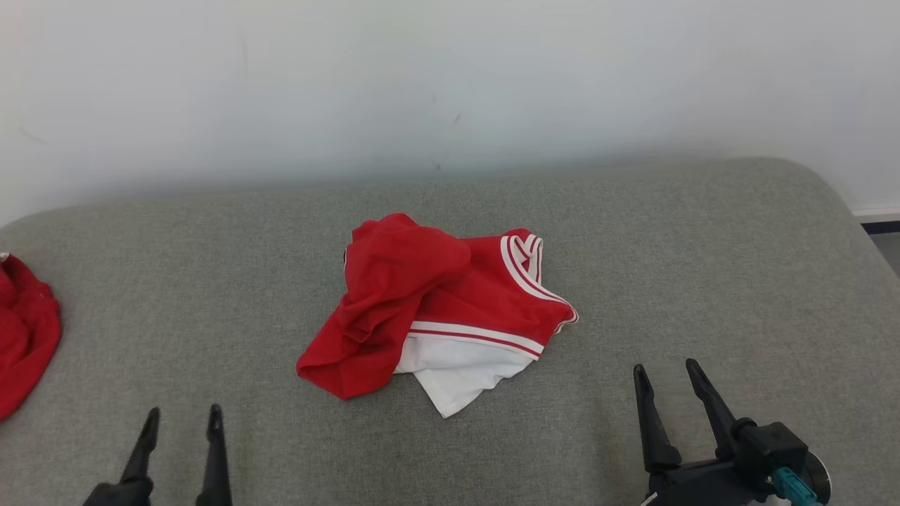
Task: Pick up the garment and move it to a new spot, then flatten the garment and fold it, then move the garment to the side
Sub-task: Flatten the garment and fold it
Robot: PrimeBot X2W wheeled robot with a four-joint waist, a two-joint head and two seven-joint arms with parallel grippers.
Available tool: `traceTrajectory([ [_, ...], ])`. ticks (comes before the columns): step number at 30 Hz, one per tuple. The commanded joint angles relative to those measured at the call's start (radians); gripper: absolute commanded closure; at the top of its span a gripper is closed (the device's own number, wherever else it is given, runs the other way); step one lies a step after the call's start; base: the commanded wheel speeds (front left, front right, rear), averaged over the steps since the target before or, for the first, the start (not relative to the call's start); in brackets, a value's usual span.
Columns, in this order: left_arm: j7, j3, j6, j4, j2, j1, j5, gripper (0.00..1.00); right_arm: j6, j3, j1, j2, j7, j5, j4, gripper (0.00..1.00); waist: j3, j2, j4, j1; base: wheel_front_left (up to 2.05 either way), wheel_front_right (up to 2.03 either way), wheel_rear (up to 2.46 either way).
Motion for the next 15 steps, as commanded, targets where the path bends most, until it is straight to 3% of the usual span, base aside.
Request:
traceTrajectory([
  [1, 0.015, -0.024, -0.018, 0.007, -0.008, -0.037, 0.014, 0.00, -0.002, 0.008, -0.011, 0.000, 0.002, 0.006, -0.002, 0.00, 0.010, 0.0000, 0.002, 0.0000, 0.00, 0.00, 0.00],
  [7, 0.052, -0.123, -0.110, 0.096, -0.034, -0.156, 0.025, 0.00, -0.002, 0.038, -0.046, 0.000, 0.002, 0.014, 0.002, 0.00, 0.044, 0.0000, -0.018, 0.0000, 0.00, 0.00, 0.00],
  [15, 0.044, -0.208, -0.211, 0.329, -0.054, -0.323, 0.056, 0.00, -0.002, 0.089, -0.107, -0.001, -0.002, 0.039, 0.003, 0.00, 0.109, 0.0000, -0.104, 0.0000, 0.00, 0.00, 0.00],
])
